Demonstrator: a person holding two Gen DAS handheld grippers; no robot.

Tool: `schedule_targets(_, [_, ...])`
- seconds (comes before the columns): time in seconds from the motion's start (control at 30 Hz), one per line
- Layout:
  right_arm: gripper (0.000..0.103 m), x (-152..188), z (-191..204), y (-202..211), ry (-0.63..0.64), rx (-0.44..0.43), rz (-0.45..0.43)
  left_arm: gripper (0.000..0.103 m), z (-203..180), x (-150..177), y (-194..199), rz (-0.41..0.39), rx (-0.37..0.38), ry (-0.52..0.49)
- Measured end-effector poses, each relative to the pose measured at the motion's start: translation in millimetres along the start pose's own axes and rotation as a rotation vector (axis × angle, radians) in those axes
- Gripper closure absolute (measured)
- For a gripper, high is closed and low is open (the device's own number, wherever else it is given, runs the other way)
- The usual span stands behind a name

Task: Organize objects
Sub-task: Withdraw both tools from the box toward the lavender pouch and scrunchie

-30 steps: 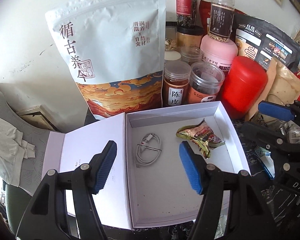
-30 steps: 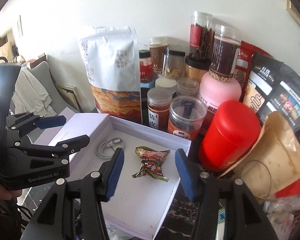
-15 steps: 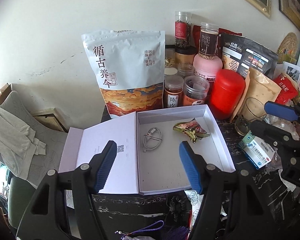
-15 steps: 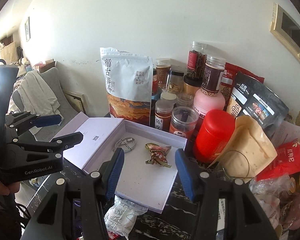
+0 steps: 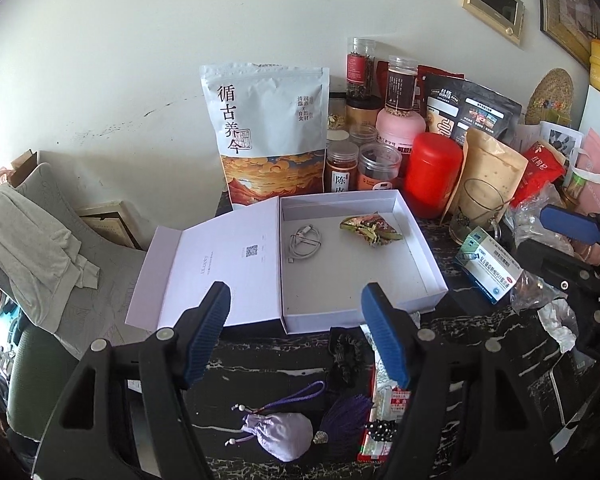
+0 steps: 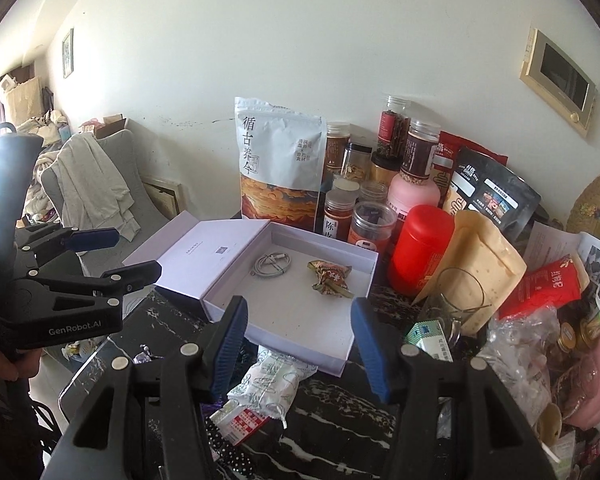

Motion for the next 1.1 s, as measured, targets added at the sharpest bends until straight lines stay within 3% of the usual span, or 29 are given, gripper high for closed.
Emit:
schedule_targets(0.63, [0.046, 90, 52, 32, 0.034, -0.083, 0.042, 0.032, -4, 104, 62, 0.014, 0.023, 0.002])
schedule_targets(1.1, [0.046, 133, 62, 20, 0.020, -0.113, 0.107, 0.032, 9, 154, 47, 0.089, 0.066, 0.056])
Point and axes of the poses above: each gripper's, at about its wrist camera, not at the fingertips, and y roughly against the way its jaws point, z to its left, x to its underside, the point moved 2 cm from there along -y, roughly the way its jaws point, and after that the axes turned 11 degrees about x, right-handed, at the moved point
